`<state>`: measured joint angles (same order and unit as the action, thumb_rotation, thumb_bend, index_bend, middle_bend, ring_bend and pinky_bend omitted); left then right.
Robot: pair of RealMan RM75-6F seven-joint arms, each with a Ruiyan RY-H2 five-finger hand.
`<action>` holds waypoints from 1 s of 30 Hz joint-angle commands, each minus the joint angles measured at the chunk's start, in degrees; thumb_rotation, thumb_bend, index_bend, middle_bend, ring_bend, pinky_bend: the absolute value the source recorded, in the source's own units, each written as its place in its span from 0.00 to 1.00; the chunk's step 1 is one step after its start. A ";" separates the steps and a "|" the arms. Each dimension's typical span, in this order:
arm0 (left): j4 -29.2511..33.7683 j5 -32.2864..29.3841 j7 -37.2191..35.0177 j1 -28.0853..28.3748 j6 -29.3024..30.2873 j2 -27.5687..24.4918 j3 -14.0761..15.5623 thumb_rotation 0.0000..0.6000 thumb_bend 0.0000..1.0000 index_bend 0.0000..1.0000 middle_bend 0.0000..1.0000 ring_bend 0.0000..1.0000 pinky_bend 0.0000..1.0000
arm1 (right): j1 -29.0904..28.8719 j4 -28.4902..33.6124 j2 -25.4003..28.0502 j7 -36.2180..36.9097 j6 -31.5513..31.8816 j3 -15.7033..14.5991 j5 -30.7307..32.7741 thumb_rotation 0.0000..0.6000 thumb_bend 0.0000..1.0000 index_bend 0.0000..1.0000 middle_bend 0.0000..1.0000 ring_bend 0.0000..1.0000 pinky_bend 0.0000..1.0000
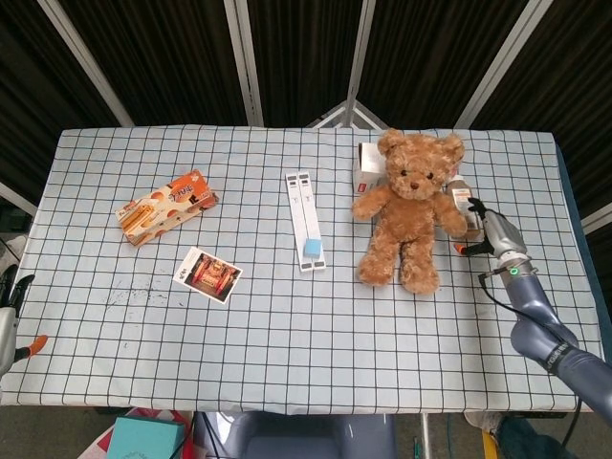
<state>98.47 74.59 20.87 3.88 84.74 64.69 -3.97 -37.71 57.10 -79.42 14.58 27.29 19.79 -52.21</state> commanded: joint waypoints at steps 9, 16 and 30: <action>0.65 1.25 -1.06 -0.26 0.15 -0.71 0.65 1.00 0.24 0.13 0.00 0.00 0.03 | 17.42 24.52 16.07 5.34 18.94 -2.84 -9.17 1.00 0.29 0.03 0.15 0.09 0.00; 0.90 2.97 -1.50 -0.55 0.53 -0.97 1.48 1.00 0.24 0.13 0.00 0.00 0.03 | 29.29 33.23 16.95 -3.44 40.74 -10.81 -20.32 1.00 0.29 0.03 0.15 0.09 0.00; 0.75 4.54 -3.37 -0.42 0.15 -1.82 1.89 1.00 0.24 0.13 0.00 0.00 0.03 | 33.71 19.02 9.52 -13.96 59.85 -16.59 -35.76 1.00 0.29 0.03 0.14 0.04 0.00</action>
<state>99.24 79.16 17.56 3.45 84.94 62.91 -2.07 -4.90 77.76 -69.30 -1.40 86.19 4.91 -85.67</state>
